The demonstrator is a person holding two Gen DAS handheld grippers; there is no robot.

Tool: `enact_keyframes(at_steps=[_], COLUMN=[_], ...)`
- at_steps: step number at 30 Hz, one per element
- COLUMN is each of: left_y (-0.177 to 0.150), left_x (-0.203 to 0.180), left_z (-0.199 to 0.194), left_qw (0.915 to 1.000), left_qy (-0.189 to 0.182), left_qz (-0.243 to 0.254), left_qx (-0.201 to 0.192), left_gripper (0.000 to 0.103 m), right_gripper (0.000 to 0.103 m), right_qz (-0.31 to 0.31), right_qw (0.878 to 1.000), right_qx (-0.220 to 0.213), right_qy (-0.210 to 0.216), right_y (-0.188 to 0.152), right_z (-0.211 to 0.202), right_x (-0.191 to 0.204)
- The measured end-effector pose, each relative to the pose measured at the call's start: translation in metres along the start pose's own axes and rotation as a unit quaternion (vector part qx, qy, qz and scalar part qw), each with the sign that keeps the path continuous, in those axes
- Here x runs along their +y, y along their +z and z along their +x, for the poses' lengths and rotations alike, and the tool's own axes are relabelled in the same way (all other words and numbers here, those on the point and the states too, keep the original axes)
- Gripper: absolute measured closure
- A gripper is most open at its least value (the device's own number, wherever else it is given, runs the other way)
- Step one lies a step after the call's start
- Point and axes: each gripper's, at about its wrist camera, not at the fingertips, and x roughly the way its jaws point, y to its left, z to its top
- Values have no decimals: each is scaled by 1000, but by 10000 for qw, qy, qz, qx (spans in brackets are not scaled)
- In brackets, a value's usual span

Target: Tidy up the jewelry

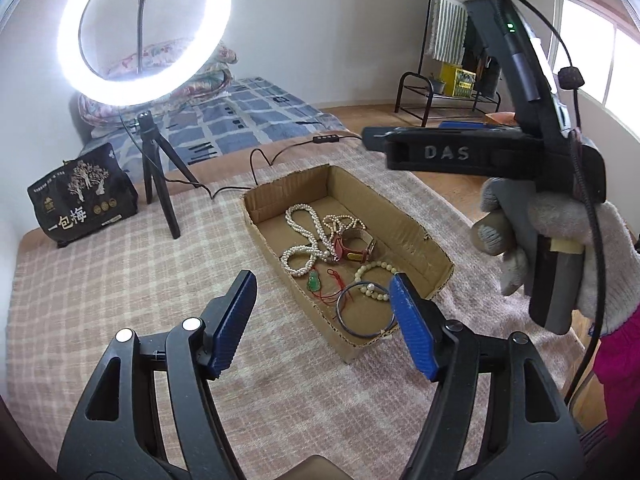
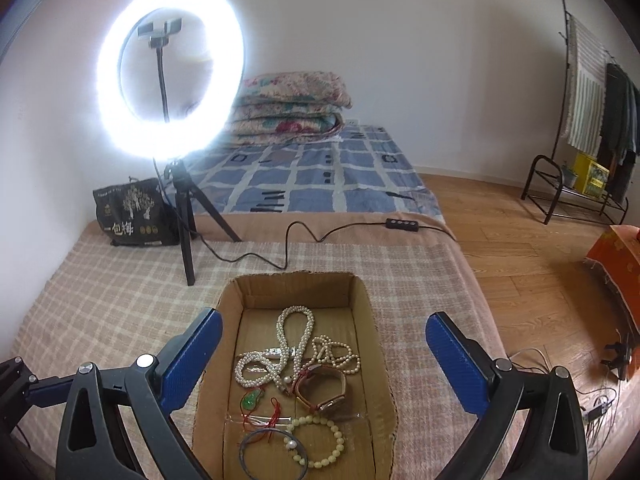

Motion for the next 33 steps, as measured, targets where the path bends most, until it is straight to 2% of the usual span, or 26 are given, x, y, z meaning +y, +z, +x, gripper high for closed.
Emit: enact_keyframes(at_steps=[3, 9, 12, 19, 23, 33], left_y=[-3, -7, -9, -11, -16, -27], left_x=[5, 16, 21, 35, 40, 41], left_z=[-15, -43, -59, -98, -115, -138], left_qw=[9999, 9994, 9986, 9957, 9940, 9905], left_qy=[49, 140, 196, 314, 361, 592], left_qz=[12, -8, -48, -143, -195, -41], left_qx=[-131, -329, -481, -863, -1018, -1243], left_gripper=[25, 24, 17, 13, 7, 0], right_gripper=[0, 0, 0, 0, 0, 0], right_qz=[92, 229, 176, 68, 71, 139], right_qw=[9998, 9987, 9983, 9972, 9957, 9936], right_qx=[-139, -357, -468, -652, -803, -963], right_qy=[-136, -275, -311, -362, -460, -569], right_y=[-1, -6, -10, -24, -37, -69], right_z=[-18, -56, -76, -119, -141, -168], right_x=[-2, -2, 6, 28, 38, 47])
